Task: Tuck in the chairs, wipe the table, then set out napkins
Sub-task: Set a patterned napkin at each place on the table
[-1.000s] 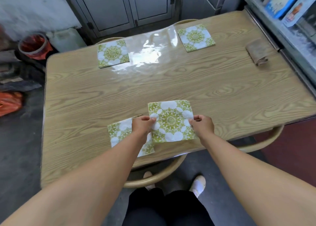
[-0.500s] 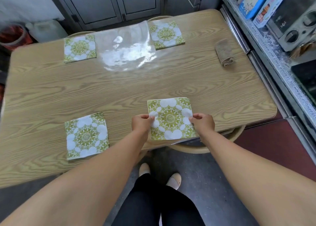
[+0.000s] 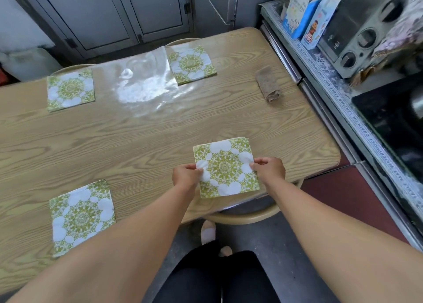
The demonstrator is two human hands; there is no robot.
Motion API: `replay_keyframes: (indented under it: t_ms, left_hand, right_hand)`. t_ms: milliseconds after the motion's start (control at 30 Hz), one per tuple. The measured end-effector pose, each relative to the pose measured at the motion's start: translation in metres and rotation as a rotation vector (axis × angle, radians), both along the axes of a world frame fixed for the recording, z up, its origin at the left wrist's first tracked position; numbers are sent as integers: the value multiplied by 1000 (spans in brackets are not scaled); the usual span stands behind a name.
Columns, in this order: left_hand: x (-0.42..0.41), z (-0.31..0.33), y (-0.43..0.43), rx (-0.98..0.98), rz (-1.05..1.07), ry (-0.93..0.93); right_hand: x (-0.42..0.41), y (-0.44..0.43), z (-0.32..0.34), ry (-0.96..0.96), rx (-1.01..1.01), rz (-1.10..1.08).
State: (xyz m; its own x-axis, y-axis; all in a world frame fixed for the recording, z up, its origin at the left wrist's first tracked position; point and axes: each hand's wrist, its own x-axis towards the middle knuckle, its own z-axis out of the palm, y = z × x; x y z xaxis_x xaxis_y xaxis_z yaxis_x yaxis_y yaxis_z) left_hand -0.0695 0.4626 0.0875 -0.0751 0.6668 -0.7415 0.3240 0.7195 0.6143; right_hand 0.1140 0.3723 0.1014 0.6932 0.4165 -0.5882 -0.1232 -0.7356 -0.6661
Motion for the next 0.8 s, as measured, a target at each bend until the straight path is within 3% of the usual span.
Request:
replay_keyframes:
  t_ms: [667, 800]
  left_hand:
    - [49, -28, -19, -66, 244, 8]
    - [59, -30, -22, -41, 301, 85]
  right_hand:
    - [59, 20, -30, -91, -166, 247]
    - [73, 21, -32, -90, -172, 281]
